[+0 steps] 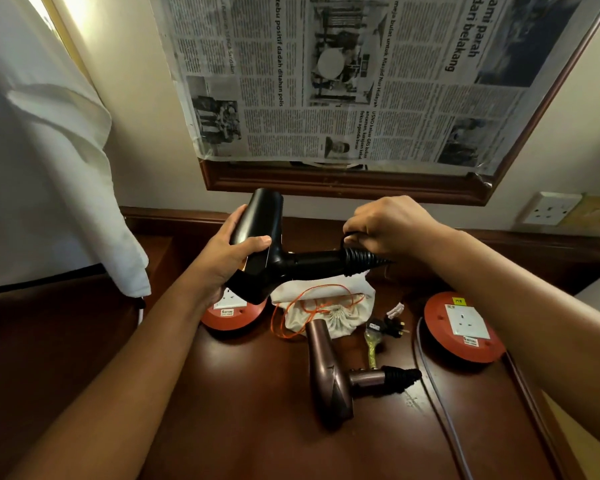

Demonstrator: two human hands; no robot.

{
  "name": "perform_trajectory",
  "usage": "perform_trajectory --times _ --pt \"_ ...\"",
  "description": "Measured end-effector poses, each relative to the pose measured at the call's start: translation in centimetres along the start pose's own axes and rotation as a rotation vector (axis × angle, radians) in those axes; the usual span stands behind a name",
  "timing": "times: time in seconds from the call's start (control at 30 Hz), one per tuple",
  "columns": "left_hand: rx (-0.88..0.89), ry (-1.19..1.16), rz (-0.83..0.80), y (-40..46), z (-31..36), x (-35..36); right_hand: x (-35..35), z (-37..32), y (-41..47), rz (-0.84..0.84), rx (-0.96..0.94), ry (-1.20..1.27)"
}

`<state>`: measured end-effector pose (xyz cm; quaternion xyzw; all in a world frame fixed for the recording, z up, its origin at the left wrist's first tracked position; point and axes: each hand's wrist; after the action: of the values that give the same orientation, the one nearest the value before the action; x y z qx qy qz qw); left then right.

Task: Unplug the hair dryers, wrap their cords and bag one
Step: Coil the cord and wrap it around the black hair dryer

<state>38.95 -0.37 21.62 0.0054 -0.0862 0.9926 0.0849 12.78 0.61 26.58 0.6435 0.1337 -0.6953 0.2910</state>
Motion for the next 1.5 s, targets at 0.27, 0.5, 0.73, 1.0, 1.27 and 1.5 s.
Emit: perform_trajectory --times 0.27,0.5,0.73,1.0,1.27,1.5 --pt "0.056 -0.005 0.058 -0.5 0.3 2.2 -1.6 -1.7 -2.7 -0.158 0.108 -0.033" --pt "0.069 0.008 0.01 -0.8 0.3 3.6 -3.3 -3.7 -4.8 -0.424 0.315 0.014" --pt "0.092 0.034 -0.013 -2.0 0.7 5.1 -4.4 -3.3 -6.0 -0.585 0.395 0.156" --pt "0.167 -0.046 0.123 -3.5 0.2 5.2 -3.4 -5.0 -8.8 -0.404 0.511 0.5" --pt "0.134 -0.206 0.192 -4.8 -0.6 6.2 0.9 -8.9 -11.6 0.171 0.794 0.986" --pt "0.091 -0.289 0.207 -5.5 -0.9 6.2 2.9 -11.5 -13.0 0.319 0.79 1.549"
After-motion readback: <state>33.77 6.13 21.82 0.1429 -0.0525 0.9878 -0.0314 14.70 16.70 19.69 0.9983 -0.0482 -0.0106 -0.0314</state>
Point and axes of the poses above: each hand's wrist, its own y-axis towards the middle knuckle, its own x-axis out of the palm, z = x × y, and after that the axes turned 2 degrees about -y, right-handed
